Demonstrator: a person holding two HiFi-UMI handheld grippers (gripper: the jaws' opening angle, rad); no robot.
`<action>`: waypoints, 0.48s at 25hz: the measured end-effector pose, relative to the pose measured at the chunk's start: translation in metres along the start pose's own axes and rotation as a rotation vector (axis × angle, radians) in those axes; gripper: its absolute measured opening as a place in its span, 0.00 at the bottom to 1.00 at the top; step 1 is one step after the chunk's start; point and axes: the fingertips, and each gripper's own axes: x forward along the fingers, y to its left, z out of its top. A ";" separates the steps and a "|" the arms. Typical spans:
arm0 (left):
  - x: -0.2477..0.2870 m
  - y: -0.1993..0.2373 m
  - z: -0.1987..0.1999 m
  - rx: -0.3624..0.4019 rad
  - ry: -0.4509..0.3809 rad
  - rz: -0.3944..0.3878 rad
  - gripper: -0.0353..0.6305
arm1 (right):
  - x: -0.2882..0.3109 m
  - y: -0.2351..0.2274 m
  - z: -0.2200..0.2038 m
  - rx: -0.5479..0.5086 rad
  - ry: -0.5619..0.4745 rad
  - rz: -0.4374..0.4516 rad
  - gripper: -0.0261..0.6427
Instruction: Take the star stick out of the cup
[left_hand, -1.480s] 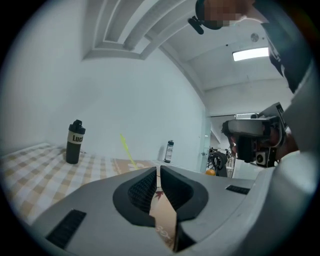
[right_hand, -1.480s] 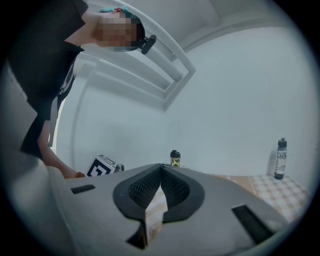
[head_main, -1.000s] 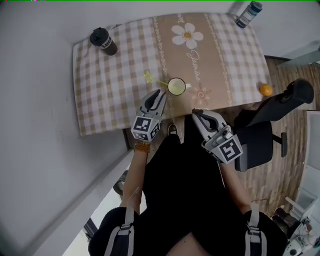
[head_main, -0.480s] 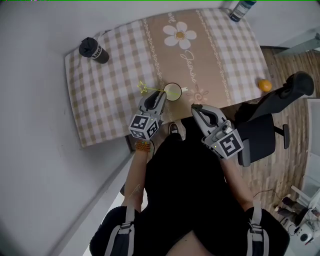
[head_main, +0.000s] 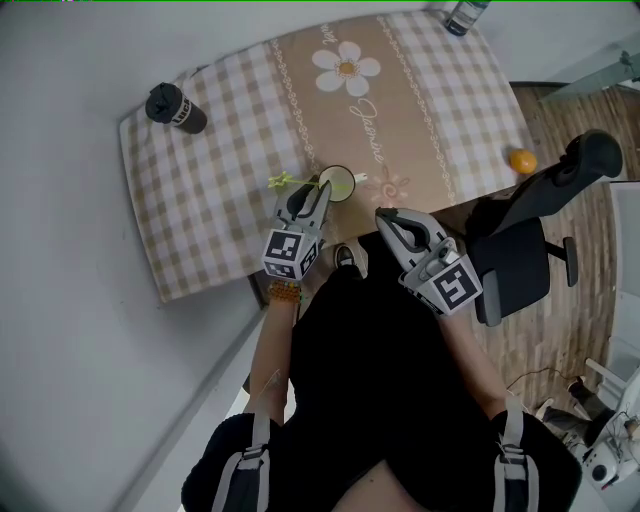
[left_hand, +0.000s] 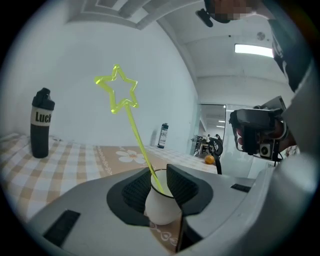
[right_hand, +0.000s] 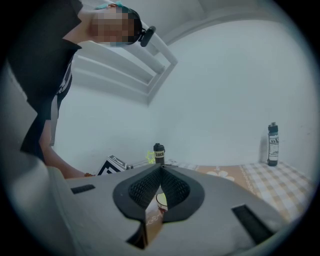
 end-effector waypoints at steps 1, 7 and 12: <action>0.000 -0.002 0.001 0.022 0.001 0.002 0.21 | -0.002 0.000 -0.003 0.000 0.011 -0.003 0.04; 0.000 -0.007 0.000 0.041 -0.001 0.022 0.14 | -0.008 -0.004 -0.009 -0.002 0.045 -0.023 0.04; -0.003 -0.008 -0.001 0.055 0.003 0.028 0.14 | -0.009 -0.005 -0.012 -0.002 0.056 -0.019 0.04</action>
